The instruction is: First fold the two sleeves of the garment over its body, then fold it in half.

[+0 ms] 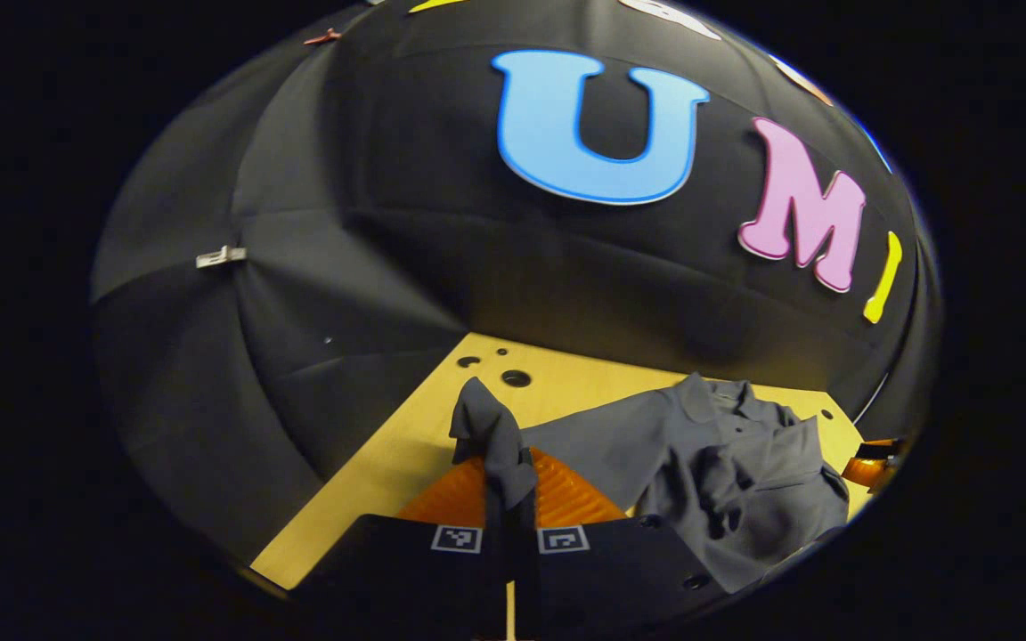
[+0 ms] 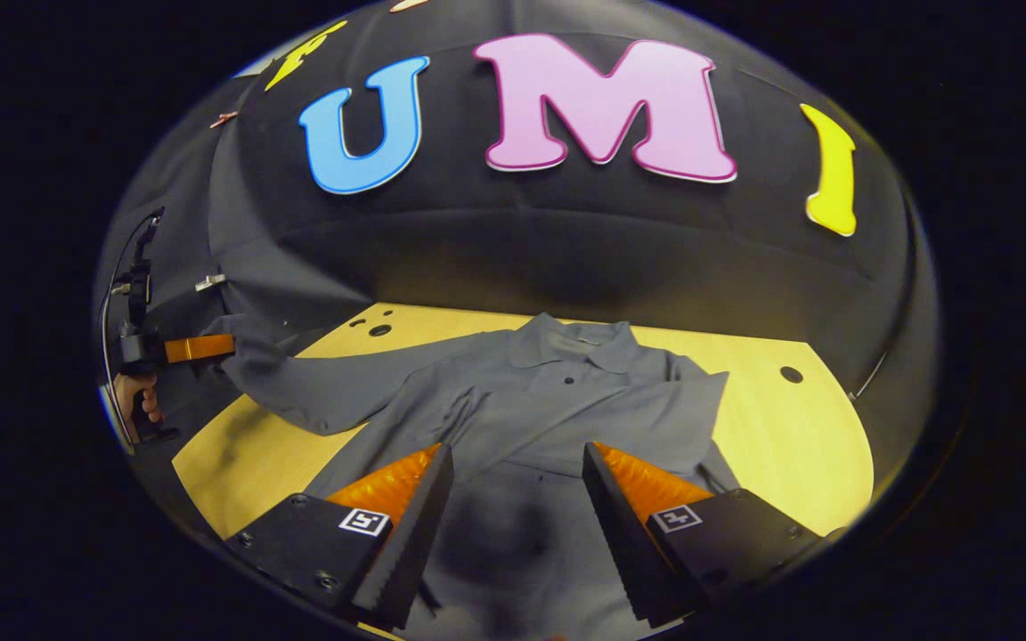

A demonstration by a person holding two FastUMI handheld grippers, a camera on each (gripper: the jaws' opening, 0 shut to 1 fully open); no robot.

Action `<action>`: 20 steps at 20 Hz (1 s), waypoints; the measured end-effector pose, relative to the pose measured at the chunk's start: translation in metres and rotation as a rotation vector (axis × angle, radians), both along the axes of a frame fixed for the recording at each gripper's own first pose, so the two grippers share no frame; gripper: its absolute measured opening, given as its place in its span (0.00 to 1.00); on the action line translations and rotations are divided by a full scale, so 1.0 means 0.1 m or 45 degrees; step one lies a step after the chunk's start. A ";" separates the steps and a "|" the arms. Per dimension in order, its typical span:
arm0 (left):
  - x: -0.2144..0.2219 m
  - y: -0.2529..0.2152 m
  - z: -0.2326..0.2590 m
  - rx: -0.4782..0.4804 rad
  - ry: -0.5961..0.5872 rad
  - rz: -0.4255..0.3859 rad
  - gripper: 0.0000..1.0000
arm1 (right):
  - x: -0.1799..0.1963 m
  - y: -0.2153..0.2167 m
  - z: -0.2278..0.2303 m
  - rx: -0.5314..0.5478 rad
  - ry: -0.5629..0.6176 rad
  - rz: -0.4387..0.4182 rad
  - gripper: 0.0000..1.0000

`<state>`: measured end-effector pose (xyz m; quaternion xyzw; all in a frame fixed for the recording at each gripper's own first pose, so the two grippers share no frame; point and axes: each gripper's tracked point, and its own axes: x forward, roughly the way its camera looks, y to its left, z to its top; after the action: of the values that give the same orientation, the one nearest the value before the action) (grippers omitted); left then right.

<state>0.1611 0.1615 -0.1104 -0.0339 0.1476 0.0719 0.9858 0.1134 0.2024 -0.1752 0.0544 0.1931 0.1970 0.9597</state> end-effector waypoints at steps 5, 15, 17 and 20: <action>0.15 -0.99 0.34 0.033 -0.053 -0.174 0.09 | -0.08 -0.41 0.10 0.032 -0.048 -0.029 0.90; 0.27 -2.81 0.35 0.071 -0.056 -0.419 0.08 | -0.35 -1.57 -0.05 0.039 -0.069 -0.150 0.90; 0.29 -3.10 0.28 0.077 -0.043 -0.449 0.08 | -0.40 -1.80 -0.16 0.029 -0.047 -0.172 0.90; 0.34 -3.46 0.15 0.079 -0.021 -0.476 0.08 | -0.44 -2.10 -0.27 0.020 -0.016 -0.204 0.90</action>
<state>0.1948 -0.1847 -0.0954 0.0239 0.1412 -0.1083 0.9838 0.0692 -0.0071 -0.2026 0.0760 0.1804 0.1216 0.9731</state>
